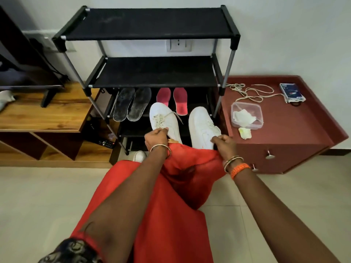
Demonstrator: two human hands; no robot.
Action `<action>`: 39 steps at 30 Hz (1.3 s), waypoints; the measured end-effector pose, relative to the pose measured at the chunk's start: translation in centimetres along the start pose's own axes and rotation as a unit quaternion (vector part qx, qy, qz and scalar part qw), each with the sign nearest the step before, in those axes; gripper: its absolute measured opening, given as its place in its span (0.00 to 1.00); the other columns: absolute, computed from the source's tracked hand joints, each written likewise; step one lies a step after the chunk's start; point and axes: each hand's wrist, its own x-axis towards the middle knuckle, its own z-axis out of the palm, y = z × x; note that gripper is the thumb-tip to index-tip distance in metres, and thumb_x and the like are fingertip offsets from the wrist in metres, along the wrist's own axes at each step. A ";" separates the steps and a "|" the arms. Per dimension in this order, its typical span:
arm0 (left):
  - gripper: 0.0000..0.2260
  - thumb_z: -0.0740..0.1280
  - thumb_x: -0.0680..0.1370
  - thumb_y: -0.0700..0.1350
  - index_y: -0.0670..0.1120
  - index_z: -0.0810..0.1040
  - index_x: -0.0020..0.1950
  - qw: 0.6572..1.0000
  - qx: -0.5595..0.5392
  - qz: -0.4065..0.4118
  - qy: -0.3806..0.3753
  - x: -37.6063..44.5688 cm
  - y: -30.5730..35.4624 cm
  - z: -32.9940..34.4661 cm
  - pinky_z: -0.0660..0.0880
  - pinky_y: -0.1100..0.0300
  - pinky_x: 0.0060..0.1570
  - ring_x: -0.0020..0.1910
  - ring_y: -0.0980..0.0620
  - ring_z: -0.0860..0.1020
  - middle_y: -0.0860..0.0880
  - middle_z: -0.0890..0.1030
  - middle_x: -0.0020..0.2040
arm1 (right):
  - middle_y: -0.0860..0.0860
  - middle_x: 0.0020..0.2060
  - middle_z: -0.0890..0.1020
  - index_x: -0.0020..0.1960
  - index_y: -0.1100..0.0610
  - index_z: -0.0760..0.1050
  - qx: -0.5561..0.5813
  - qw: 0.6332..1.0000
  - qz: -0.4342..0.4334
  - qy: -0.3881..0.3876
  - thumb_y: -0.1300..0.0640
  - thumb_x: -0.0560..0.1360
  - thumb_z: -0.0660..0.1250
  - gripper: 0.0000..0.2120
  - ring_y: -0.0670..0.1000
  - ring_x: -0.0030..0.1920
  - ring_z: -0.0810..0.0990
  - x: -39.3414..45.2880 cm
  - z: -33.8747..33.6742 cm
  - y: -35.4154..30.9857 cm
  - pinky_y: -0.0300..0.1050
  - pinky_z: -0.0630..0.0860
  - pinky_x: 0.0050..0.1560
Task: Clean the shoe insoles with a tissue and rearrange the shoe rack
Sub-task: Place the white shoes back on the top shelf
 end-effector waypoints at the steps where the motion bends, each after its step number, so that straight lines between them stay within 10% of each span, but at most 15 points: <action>1: 0.03 0.73 0.69 0.43 0.45 0.82 0.36 1.000 0.000 0.004 -0.004 0.4 -0.1 -0.3 0.70 0.62 0.39 0.36 0.48 0.76 0.47 0.77 0.32 | 0.50 0.27 0.68 0.30 0.55 0.67 0.031 0.999 0.015 -0.017 0.66 0.70 0.68 0.15 0.47 0.30 0.65 -0.1 -0.4 0.4 0.41 0.63 0.33; 5: 0.09 0.74 0.67 0.43 0.46 0.79 0.27 0.999 -0.018 -0.006 0.050 2.7 -1.2 -1.2 0.79 0.53 0.43 0.36 0.43 0.79 0.46 0.77 0.29 | 0.51 0.28 0.71 0.29 0.56 0.68 0.076 0.996 0.031 -0.022 0.69 0.68 0.69 0.15 0.47 0.31 0.68 -0.6 -1.0 1.6 0.41 0.67 0.35; 11: 0.10 0.71 0.71 0.45 0.44 0.84 0.49 0.986 0.034 -0.021 0.162 4.3 -1.0 -4.9 0.74 0.56 0.50 0.50 0.41 0.79 0.40 0.83 0.49 | 0.51 0.29 0.73 0.28 0.53 0.67 0.122 0.990 0.066 0.023 0.68 0.67 0.69 0.17 0.50 0.32 0.72 -0.1 -0.3 -0.2 0.41 0.70 0.34; 18: 0.10 0.68 0.73 0.43 0.41 0.83 0.50 0.975 0.082 -0.017 0.204 6.9 -2.2 -10.3 0.72 0.56 0.47 0.50 0.38 0.78 0.36 0.81 0.51 | 0.51 0.27 0.77 0.38 0.59 0.73 0.224 0.967 0.113 0.051 0.69 0.69 0.65 0.07 0.48 0.24 0.76 0.6 0.4 -4.8 0.34 0.72 0.22; 31: 0.09 0.71 0.71 0.47 0.44 0.85 0.48 0.992 0.086 0.070 0.063 5.0 1.2 -7.4 0.74 0.57 0.47 0.50 0.40 0.79 0.39 0.83 0.47 | 0.52 0.26 0.71 0.29 0.57 0.66 0.245 0.966 0.022 0.079 0.72 0.66 0.68 0.16 0.48 0.27 0.70 -4.2 10.7 -5.1 0.39 0.72 0.26; 39: 0.18 0.72 0.70 0.42 0.38 0.67 0.27 0.972 0.036 0.231 -0.028 3.0 1.8 -7.0 0.61 0.61 0.30 0.30 0.53 0.62 0.45 0.62 0.27 | 0.49 0.23 0.67 0.29 0.57 0.64 0.001 0.962 -0.267 0.051 0.72 0.64 0.67 0.15 0.43 0.23 0.65 -8.5 10.3 -4.2 0.34 0.64 0.26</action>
